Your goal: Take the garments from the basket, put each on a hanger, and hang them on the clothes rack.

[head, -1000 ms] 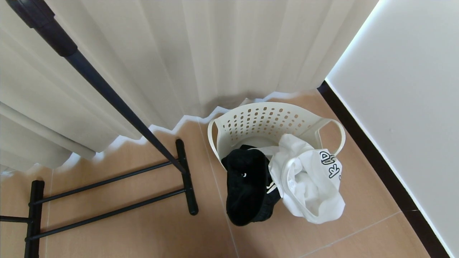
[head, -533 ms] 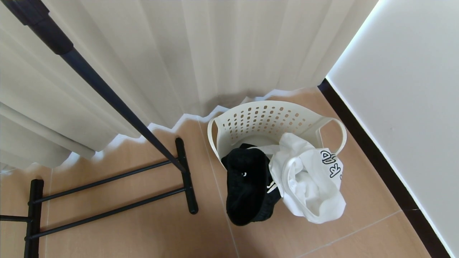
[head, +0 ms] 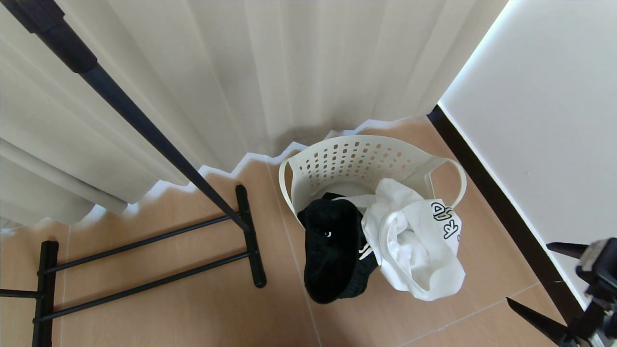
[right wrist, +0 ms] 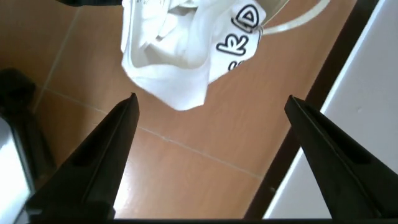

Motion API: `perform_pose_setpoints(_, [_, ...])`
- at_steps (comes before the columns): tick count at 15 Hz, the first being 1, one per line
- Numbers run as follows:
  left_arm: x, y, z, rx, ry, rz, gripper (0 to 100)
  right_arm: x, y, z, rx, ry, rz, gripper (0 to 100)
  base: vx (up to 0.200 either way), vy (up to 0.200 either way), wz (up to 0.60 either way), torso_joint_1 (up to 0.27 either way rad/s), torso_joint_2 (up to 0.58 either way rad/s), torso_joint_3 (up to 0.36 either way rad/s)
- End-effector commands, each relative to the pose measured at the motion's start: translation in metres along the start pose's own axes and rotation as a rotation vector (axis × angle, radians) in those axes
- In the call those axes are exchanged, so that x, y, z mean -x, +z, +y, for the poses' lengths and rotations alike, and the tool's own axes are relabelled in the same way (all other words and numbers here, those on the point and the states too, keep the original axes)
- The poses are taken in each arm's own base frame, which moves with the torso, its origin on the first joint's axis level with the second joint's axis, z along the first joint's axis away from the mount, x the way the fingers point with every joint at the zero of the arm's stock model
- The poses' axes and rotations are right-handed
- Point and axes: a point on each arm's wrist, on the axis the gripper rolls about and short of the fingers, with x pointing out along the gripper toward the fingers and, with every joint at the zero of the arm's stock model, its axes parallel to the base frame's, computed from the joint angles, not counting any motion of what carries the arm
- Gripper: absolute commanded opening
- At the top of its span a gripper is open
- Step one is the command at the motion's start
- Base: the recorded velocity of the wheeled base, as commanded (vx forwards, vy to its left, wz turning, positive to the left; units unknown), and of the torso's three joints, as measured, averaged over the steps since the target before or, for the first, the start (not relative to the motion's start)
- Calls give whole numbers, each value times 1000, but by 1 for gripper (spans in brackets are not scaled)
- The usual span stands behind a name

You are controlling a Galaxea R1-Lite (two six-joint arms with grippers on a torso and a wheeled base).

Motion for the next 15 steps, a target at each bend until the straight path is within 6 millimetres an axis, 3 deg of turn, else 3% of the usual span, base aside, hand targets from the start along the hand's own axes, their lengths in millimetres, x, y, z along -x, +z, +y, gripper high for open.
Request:
perform_pose_setpoints(1, [0,0,0,0,0,0,100,-47,35,-1,119,62,50,100,0,0,0,0,0,0])
perform_pose_setpoints(3, [0,0,0,0,0,0,100,-83,54,2,185,31,87,100,0,0,0,0,0,0])
perform_pose_setpoints(6, [0,0,0,0,0,0,100,-128,66,2,267,-61,126,100,0,0,0,0,0,0])
perform_pose_setpoints(9, [0,0,0,0,0,0,100,-171,64,8,301,-126,124,100,0,0,0,0,0,0])
perform_pose_setpoints(15, [0,0,0,0,0,0,100,-206,66,-5,265,-215,102,100,0,0,0,0,0,0])
